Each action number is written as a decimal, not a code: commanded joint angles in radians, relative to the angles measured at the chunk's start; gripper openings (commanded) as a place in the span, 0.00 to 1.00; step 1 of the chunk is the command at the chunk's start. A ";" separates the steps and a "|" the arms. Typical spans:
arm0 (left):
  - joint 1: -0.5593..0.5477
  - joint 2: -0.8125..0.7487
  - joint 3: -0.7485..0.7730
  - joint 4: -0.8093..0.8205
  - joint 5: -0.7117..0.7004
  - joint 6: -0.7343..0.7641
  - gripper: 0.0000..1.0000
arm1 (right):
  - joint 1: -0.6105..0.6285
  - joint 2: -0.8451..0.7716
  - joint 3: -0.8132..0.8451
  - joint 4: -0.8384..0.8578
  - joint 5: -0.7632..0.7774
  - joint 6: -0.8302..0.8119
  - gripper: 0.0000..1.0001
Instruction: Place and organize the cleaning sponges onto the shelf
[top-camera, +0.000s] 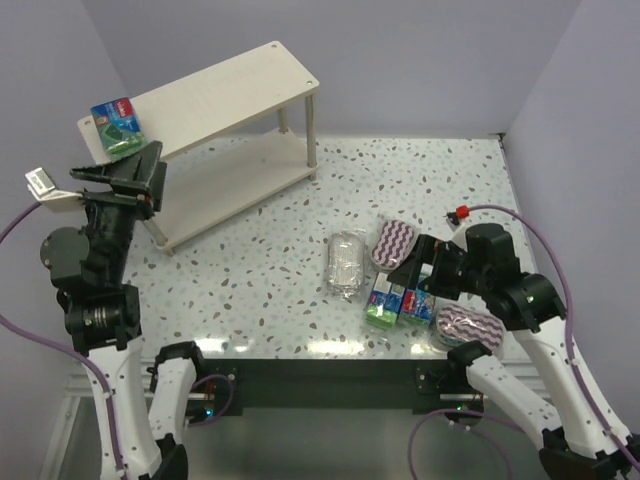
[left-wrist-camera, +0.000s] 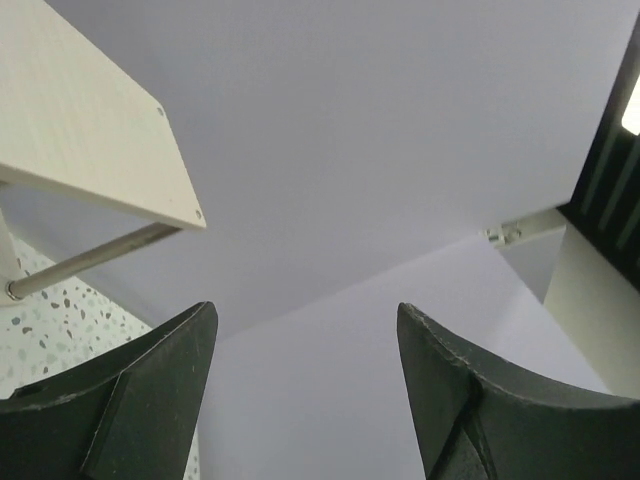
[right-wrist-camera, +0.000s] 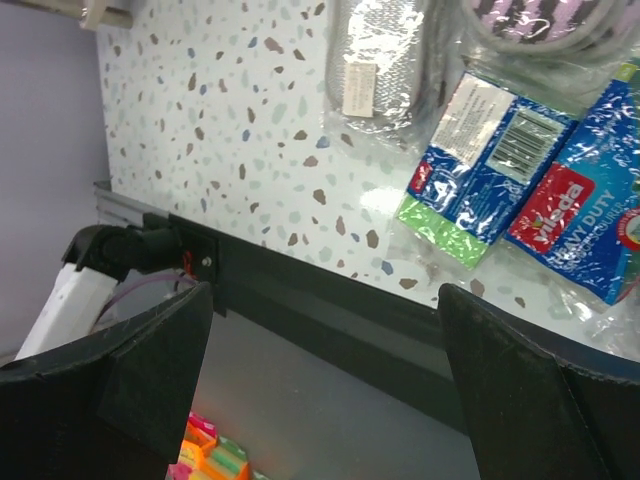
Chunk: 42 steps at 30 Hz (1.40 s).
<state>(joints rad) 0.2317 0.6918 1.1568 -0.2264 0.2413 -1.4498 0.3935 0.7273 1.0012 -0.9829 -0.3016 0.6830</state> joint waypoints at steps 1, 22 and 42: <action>-0.046 -0.069 -0.069 0.123 0.165 0.150 0.78 | 0.001 0.021 -0.032 0.006 0.109 -0.030 0.98; -0.350 -0.262 -0.500 -0.017 0.477 0.646 0.78 | 0.288 0.081 -0.440 0.328 0.343 0.325 0.78; -0.377 -0.233 -0.542 -0.085 0.492 0.726 0.78 | 0.288 0.011 -0.578 0.475 0.319 0.576 0.18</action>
<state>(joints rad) -0.1349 0.4416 0.6064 -0.2768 0.7044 -0.7723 0.6762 0.7338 0.4057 -0.5526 0.0483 1.2236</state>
